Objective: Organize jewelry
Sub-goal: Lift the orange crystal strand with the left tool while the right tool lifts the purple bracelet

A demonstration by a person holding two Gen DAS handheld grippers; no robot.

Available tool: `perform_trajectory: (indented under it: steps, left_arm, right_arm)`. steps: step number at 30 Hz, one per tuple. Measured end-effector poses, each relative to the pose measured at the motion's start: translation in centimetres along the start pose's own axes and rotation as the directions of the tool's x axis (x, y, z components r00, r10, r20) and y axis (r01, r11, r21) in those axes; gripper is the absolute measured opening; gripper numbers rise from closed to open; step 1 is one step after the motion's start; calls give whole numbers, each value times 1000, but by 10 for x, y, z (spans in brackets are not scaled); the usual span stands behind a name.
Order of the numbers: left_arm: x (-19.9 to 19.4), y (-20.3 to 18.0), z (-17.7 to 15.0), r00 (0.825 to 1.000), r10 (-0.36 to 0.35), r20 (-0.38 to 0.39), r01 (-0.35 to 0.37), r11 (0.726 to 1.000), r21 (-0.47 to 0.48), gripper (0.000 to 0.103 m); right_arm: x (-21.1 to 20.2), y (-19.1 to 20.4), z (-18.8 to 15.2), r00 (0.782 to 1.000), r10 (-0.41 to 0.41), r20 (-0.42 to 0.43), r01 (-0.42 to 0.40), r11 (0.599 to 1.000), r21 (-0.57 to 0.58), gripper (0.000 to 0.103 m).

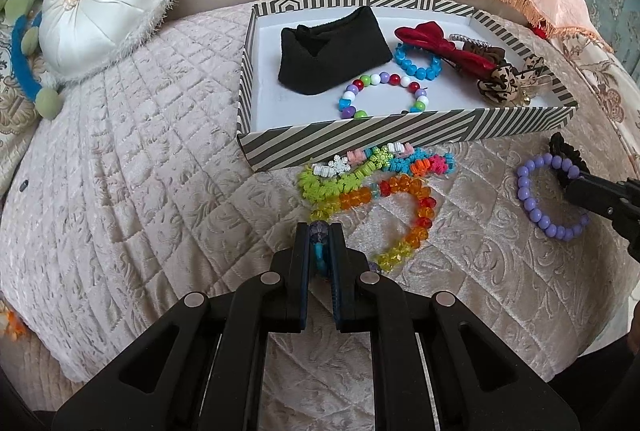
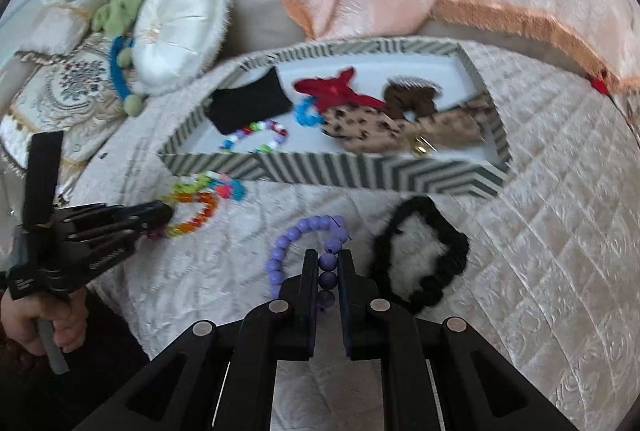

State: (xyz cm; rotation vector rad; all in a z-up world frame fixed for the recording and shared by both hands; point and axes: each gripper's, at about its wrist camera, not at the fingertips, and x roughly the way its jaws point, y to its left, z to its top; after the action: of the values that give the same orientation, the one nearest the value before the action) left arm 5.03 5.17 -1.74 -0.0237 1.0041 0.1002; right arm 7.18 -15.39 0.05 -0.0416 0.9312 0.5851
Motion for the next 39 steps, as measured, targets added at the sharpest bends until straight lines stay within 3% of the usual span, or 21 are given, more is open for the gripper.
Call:
perform_trajectory:
  steps: [24, 39]
  left_arm:
    - [1, -1, 0, 1000, 0, 1, 0, 1000, 0, 8]
    - [1, -1, 0, 1000, 1, 1, -1, 1000, 0, 8]
  right_arm:
    - [0, 9, 1, 1000, -12, 14, 13, 999, -46, 8]
    - [3, 1, 0, 990, -140, 17, 140, 990, -27, 8]
